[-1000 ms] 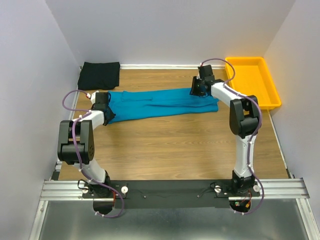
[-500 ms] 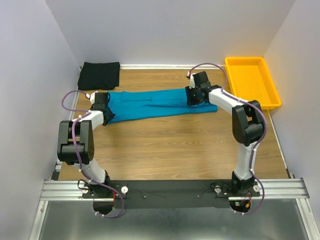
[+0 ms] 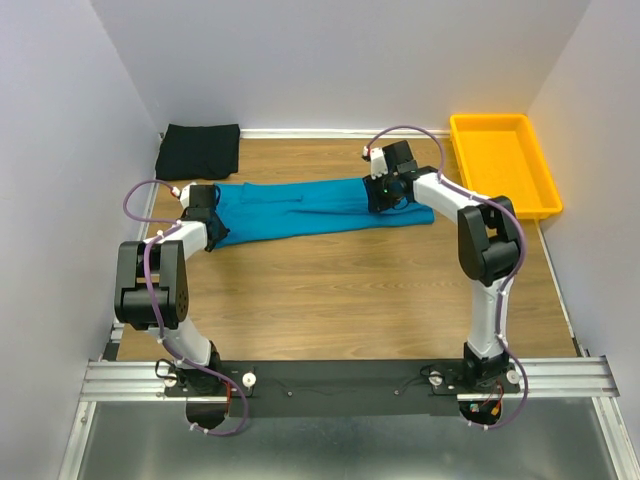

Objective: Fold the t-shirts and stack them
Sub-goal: Fold the tshirt

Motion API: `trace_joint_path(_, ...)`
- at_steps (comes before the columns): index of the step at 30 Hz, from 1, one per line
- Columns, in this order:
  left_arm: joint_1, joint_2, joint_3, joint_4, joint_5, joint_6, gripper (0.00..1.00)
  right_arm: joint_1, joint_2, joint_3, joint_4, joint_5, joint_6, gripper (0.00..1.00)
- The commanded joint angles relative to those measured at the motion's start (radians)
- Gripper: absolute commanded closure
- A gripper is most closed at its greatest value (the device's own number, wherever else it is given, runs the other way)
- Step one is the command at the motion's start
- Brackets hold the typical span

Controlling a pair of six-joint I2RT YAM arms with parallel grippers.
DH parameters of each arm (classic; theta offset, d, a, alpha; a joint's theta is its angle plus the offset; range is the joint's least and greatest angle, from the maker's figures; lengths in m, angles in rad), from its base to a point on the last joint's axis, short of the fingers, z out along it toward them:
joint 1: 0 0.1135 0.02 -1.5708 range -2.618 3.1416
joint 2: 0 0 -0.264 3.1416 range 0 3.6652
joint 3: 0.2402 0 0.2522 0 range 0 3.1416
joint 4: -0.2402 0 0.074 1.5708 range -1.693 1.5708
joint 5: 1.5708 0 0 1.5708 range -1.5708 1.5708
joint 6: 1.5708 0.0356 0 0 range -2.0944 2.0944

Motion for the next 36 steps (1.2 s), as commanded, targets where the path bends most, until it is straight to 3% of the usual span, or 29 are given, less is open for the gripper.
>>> trace_joint_path(1,0.013,-0.011,-0.025,-0.059,-0.045,0.015,0.75,0.01,0.031,0.039,-0.05,-0.088,-0.051,0.6)
trace_joint_path(8,0.013,-0.01,-0.024,-0.058,-0.047,0.017,0.75,0.01,0.058,0.056,-0.059,-0.09,-0.057,0.64)
trace_joint_path(11,0.013,-0.013,-0.025,-0.059,-0.05,0.017,0.75,0.01,0.069,0.067,-0.059,-0.071,-0.063,0.75)
trace_joint_path(13,0.013,-0.013,-0.025,-0.059,-0.05,0.017,0.75,0.01,0.071,0.074,-0.059,-0.051,-0.069,0.88)
trace_joint_path(16,0.013,-0.013,-0.029,-0.058,-0.049,0.017,0.75,0.01,0.077,0.102,-0.056,-0.021,-0.072,0.95)
trace_joint_path(29,0.013,-0.011,-0.035,-0.056,-0.047,0.021,0.75,0.01,0.155,0.245,-0.058,0.103,-0.123,0.95)
trace_joint_path(33,0.011,-0.013,-0.035,-0.059,-0.048,0.021,0.75,0.008,0.204,0.297,-0.058,0.197,-0.108,0.89)
trace_joint_path(34,0.011,-0.013,-0.036,-0.061,-0.05,0.021,0.75,0.01,0.216,0.306,-0.053,0.212,-0.106,0.82)
trace_joint_path(36,0.011,-0.016,-0.039,-0.064,-0.053,0.021,0.75,0.008,0.233,0.34,-0.056,0.263,-0.085,0.8)
